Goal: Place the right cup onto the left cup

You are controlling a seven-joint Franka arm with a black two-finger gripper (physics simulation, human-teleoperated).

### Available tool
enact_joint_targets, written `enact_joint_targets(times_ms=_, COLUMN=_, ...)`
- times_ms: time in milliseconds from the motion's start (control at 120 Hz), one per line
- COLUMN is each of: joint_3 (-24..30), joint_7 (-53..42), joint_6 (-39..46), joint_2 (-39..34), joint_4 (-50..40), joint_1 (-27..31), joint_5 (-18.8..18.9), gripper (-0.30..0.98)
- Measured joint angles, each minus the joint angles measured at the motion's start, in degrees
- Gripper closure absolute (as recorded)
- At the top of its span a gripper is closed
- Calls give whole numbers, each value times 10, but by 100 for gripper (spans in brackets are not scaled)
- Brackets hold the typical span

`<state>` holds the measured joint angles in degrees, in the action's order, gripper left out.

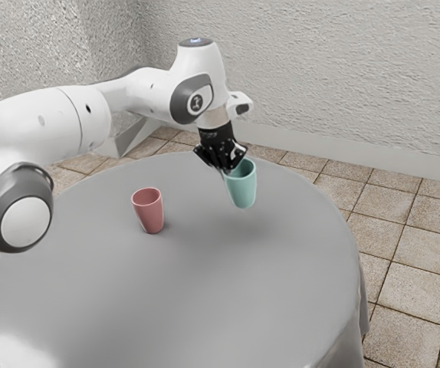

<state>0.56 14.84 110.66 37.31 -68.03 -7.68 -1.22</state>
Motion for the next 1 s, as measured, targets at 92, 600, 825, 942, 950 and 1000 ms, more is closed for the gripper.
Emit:
enact_joint_targets(times_ms=92, joint_3=-1, joint_7=-1, joint_6=-1, joint_2=-18, joint_4=-12, joint_1=8, joint_5=4, gripper=78)
enact_joint_targets(times_ms=600, joint_3=-21, joint_7=-10, joint_6=-1, joint_2=-119, joint_4=-114, joint_1=42, joint_5=7, gripper=79)
enact_joint_targets(times_ms=825, joint_3=-29, joint_7=-17, joint_6=-2, joint_2=-143, joint_4=-144, joint_1=57, joint_5=8, gripper=79)
enact_joint_targets(times_ms=942, joint_3=-32, joint_7=-20, joint_6=-1, joint_2=-157, joint_4=-166, joint_1=64, joint_5=8, gripper=79)
enact_joint_targets(times_ms=950, joint_3=-32, joint_7=-20, joint_6=-1, joint_2=-158, joint_4=-168, joint_1=65, joint_5=8, gripper=79)
enact_joint_targets(times_ms=1000, joint_3=-35, joint_7=-21, joint_6=0, joint_2=-164, joint_4=-177, joint_1=68, joint_5=8, gripper=79)
